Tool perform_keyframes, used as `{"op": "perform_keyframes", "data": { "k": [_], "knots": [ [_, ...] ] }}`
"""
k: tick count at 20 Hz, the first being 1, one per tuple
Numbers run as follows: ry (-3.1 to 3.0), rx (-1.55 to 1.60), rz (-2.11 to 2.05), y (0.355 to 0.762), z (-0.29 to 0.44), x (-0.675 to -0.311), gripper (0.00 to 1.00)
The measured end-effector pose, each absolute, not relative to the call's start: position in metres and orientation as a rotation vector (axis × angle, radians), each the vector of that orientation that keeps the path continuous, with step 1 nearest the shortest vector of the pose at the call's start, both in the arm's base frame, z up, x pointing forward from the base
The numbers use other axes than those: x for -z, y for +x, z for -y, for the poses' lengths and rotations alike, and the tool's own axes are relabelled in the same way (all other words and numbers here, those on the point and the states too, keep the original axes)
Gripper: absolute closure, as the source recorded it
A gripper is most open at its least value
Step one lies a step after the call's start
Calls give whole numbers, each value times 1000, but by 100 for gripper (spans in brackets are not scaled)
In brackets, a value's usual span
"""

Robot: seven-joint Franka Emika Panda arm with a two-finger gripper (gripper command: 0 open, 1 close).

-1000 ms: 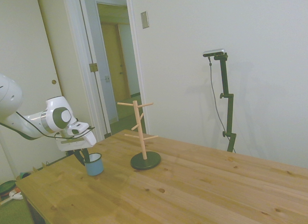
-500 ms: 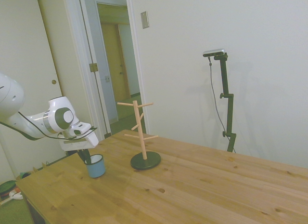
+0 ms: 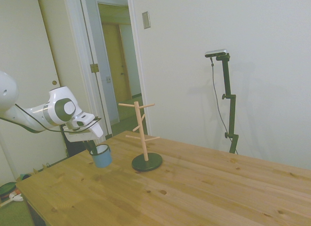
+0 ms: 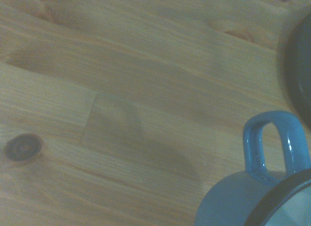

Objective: Hang the mug

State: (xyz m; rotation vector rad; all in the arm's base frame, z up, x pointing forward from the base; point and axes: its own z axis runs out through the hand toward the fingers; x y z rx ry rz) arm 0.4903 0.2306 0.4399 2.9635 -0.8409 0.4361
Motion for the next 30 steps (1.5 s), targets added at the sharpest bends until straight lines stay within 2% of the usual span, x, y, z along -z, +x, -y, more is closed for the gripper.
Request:
{"op": "perform_keyframes", "data": {
  "k": [8, 21, 30],
  "knots": [
    [2956, -466, 880, 515, -219, -471, 100],
    [2958, -453, 920, 550, -192, -491, 100],
    [2962, -436, 931, 565, -183, -492, 100]
  ]
}}
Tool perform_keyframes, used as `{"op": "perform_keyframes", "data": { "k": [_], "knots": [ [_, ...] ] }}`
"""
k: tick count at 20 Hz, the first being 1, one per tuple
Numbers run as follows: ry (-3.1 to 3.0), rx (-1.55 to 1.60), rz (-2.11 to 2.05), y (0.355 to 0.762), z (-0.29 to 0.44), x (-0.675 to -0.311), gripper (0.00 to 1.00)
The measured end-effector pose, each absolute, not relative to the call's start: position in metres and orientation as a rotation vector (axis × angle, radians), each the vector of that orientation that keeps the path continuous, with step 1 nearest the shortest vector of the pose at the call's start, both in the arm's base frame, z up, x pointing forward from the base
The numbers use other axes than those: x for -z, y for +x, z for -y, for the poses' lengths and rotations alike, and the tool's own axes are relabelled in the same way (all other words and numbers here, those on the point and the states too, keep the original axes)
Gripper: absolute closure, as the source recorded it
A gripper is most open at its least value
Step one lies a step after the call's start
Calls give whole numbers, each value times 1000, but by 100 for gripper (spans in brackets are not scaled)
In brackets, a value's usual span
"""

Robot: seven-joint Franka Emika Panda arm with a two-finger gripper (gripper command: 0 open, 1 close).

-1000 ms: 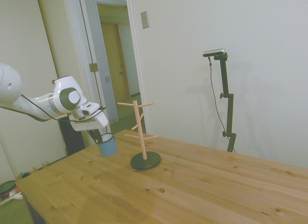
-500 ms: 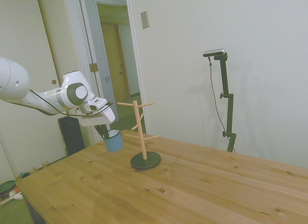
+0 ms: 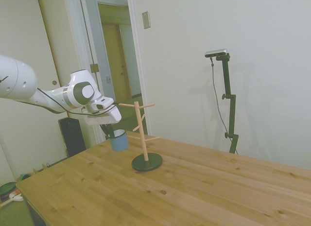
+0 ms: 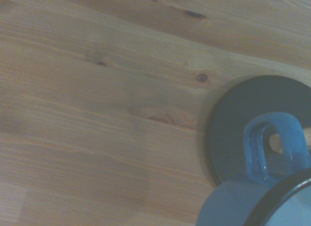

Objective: Hang the mug

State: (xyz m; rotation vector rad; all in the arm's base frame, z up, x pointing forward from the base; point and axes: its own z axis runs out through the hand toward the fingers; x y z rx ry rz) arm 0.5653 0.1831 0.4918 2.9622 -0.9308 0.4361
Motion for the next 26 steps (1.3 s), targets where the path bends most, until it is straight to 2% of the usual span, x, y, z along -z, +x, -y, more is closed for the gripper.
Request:
{"op": "perform_keyframes", "data": {
  "k": [22, 23, 26],
  "knots": [
    [2948, -399, 993, 571, -133, -489, 100],
    [2946, -396, 1000, 571, -130, -489, 0],
    [2943, -391, 1013, 572, -126, -488, 0]
  ]
}}
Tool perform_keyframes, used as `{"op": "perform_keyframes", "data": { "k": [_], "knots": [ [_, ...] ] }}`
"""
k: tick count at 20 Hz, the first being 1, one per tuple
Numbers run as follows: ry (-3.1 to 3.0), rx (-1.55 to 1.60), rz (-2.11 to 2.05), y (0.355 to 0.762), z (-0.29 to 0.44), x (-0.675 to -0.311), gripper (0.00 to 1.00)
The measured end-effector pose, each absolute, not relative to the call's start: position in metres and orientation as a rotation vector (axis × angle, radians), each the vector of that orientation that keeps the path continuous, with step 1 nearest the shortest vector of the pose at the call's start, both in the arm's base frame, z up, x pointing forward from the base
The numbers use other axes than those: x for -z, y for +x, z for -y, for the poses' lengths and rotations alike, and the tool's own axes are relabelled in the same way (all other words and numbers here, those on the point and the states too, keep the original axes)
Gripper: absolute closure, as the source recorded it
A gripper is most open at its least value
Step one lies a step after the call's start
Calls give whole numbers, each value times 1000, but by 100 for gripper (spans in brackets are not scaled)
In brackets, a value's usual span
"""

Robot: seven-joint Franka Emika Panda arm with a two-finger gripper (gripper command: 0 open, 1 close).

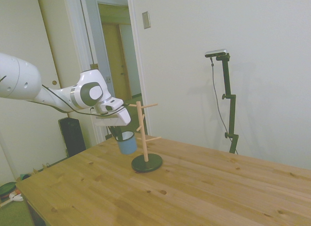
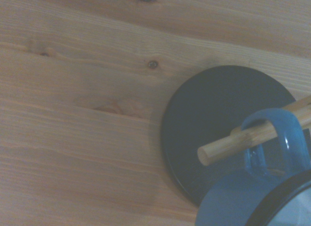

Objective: Hang the mug

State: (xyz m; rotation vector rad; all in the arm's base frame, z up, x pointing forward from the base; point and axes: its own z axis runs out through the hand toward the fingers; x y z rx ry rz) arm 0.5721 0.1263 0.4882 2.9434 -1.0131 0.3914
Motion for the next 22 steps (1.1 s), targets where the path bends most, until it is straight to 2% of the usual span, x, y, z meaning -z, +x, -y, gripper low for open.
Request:
{"op": "perform_keyframes", "data": {
  "k": [16, 19, 22],
  "knots": [
    [2936, -377, 1023, 566, -121, -483, 0],
    [2949, -395, 1002, 554, -129, -482, 0],
    [2968, -421, 956, 524, -145, -481, 0]
  ]
}}
